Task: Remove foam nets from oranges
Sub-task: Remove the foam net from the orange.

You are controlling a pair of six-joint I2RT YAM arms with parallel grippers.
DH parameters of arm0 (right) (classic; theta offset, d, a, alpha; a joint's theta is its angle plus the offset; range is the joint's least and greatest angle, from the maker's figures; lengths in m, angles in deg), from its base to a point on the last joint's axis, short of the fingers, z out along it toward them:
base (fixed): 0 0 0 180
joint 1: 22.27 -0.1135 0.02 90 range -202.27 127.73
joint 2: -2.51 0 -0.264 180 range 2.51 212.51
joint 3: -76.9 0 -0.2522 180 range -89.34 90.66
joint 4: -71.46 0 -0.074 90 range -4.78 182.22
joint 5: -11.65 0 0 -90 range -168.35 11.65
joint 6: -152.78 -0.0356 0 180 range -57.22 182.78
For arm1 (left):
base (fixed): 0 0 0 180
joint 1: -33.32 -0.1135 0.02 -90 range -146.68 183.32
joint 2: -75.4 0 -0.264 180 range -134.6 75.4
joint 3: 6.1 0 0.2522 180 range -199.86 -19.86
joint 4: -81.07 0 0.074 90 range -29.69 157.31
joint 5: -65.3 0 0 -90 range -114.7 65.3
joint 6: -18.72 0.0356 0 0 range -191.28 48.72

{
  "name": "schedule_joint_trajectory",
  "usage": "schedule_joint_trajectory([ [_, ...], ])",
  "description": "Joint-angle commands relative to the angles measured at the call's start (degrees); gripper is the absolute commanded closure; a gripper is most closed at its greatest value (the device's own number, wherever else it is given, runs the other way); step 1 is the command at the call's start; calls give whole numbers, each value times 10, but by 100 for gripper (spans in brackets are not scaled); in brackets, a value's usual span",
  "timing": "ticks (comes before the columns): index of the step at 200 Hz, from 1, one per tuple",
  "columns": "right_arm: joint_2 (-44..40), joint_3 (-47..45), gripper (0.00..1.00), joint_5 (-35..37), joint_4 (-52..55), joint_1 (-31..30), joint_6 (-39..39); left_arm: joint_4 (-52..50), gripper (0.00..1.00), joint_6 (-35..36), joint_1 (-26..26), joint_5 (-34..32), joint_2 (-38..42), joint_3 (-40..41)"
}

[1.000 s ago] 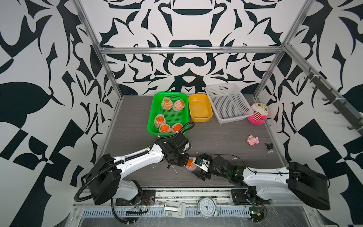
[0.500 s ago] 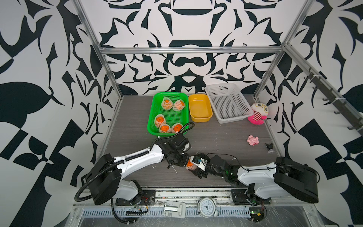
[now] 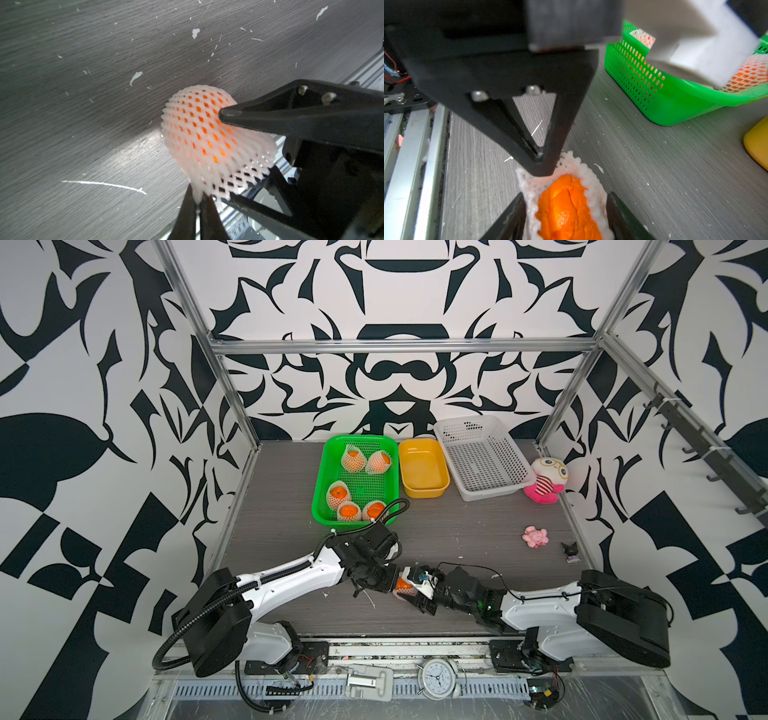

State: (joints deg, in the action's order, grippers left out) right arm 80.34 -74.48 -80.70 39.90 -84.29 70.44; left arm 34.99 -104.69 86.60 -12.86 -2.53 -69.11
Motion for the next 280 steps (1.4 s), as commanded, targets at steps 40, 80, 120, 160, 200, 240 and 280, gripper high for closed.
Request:
schedule_joint_trajectory([
  [40,-14,3,47,19,-27,-2,-4,9,82,-17,2,10,26,20],
  [80,-13,3,53,23,-24,-2,2,20,69,-19,2,4,45,29],
  [120,-19,5,58,24,-16,-2,5,33,49,-20,1,-21,95,40],
  [160,-24,9,61,26,-7,-2,7,60,40,-17,1,-38,130,55],
  [200,-28,12,63,26,0,-2,7,76,35,-13,1,-63,165,69],
  [240,-39,15,66,24,11,-2,9,84,31,-5,1,-79,187,76],
  [280,-53,26,73,28,39,-2,13,96,29,4,1,-87,198,84],
])
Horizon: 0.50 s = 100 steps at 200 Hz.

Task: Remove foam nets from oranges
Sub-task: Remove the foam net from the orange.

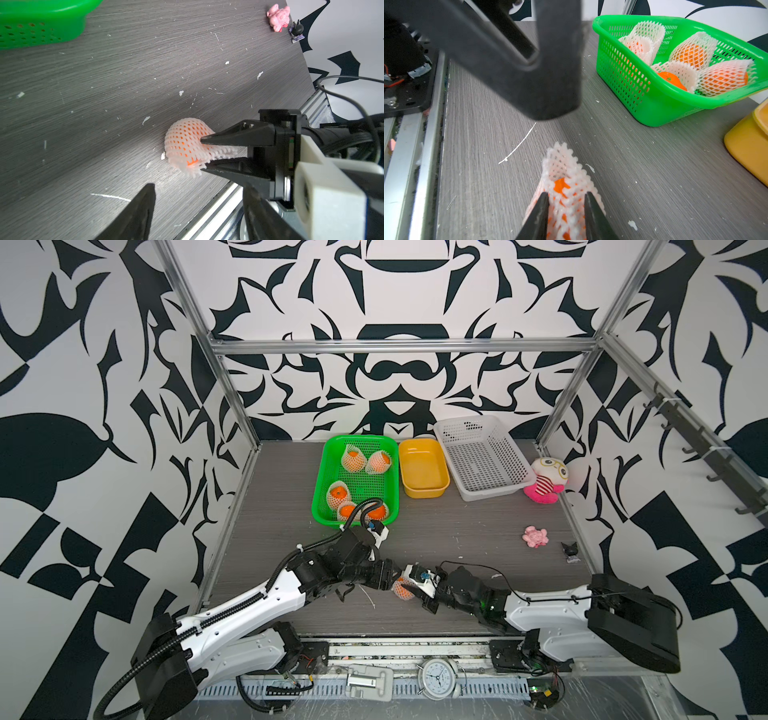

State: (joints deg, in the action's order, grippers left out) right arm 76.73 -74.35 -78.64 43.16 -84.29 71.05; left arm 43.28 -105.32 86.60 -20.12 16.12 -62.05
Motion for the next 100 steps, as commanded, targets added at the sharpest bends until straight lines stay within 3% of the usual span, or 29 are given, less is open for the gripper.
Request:
schedule_joint_trajectory([
  [1,-16,25,73,8,8,-2,7,13,29,11,1,-15,12,14],
  [33,-17,28,80,6,13,-2,7,19,28,20,1,-26,17,20],
  [100,-34,32,82,7,26,-2,1,71,28,42,1,-40,66,67],
])
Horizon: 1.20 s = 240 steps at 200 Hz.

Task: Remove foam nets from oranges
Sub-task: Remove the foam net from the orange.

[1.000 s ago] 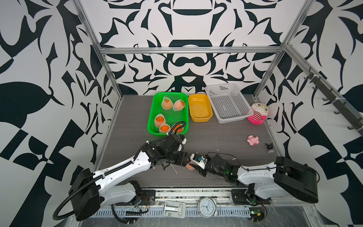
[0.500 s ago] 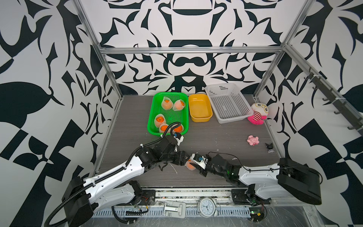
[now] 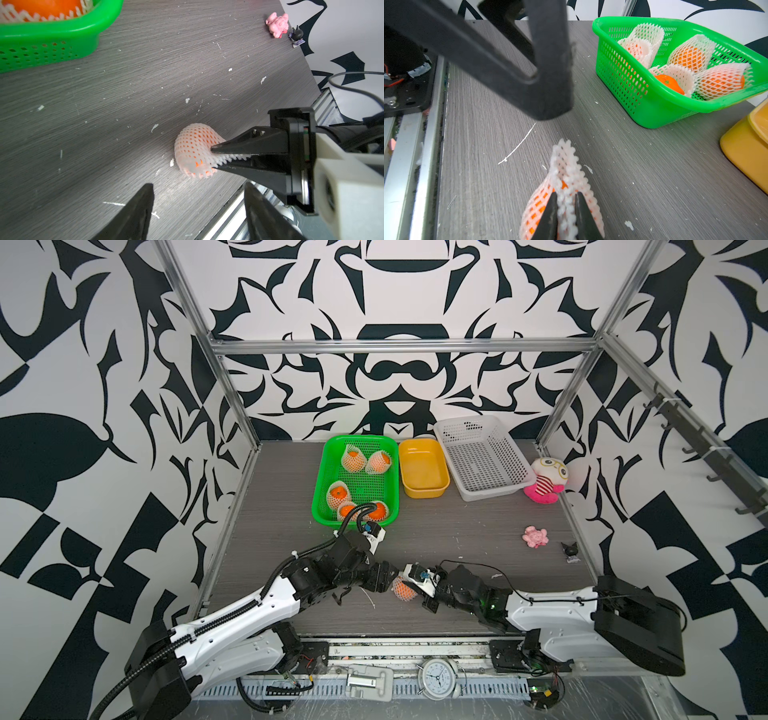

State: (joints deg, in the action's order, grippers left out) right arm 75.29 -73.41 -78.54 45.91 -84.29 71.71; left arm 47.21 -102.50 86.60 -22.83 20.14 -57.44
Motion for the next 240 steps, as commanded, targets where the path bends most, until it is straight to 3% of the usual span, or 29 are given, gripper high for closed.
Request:
schedule_joint_trajectory([
  [1,-19,23,82,6,-2,-2,-6,32,28,14,1,-13,26,22],
  [159,-83,49,86,9,69,-2,-18,52,28,53,1,-16,97,63],
  [240,-134,82,93,5,162,-2,-99,128,32,67,0,57,109,96],
])
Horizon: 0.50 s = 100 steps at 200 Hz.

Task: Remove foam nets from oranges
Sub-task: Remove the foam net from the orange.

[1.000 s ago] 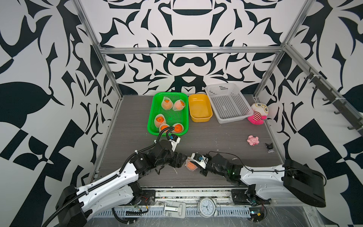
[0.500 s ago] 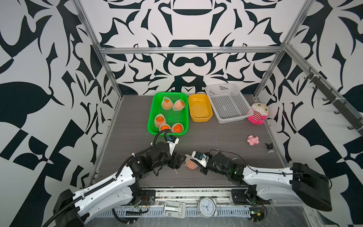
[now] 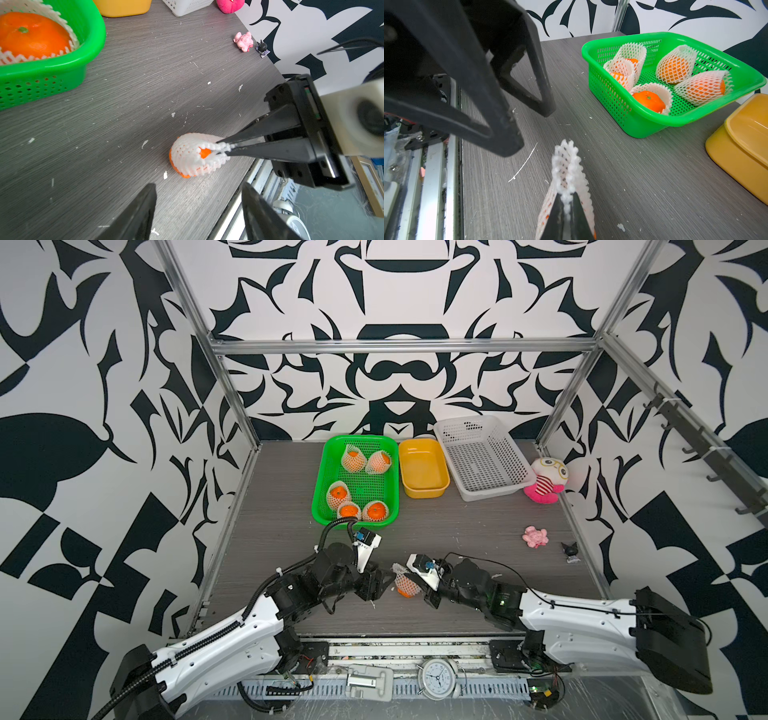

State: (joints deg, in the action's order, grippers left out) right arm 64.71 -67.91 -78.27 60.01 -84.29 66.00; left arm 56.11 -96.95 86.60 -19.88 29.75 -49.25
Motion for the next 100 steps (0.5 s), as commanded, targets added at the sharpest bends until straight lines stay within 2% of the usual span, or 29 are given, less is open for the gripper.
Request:
schedule_joint_trajectory([
  [1,-29,26,93,2,21,-2,-42,41,32,12,1,28,13,15],
  [27,-52,39,100,4,57,-1,-93,80,33,15,1,46,25,37],
  [51,-73,57,100,-1,108,-1,-141,108,33,18,1,52,36,57],
  [100,-80,103,100,-46,185,18,-182,130,33,28,1,63,33,68],
])
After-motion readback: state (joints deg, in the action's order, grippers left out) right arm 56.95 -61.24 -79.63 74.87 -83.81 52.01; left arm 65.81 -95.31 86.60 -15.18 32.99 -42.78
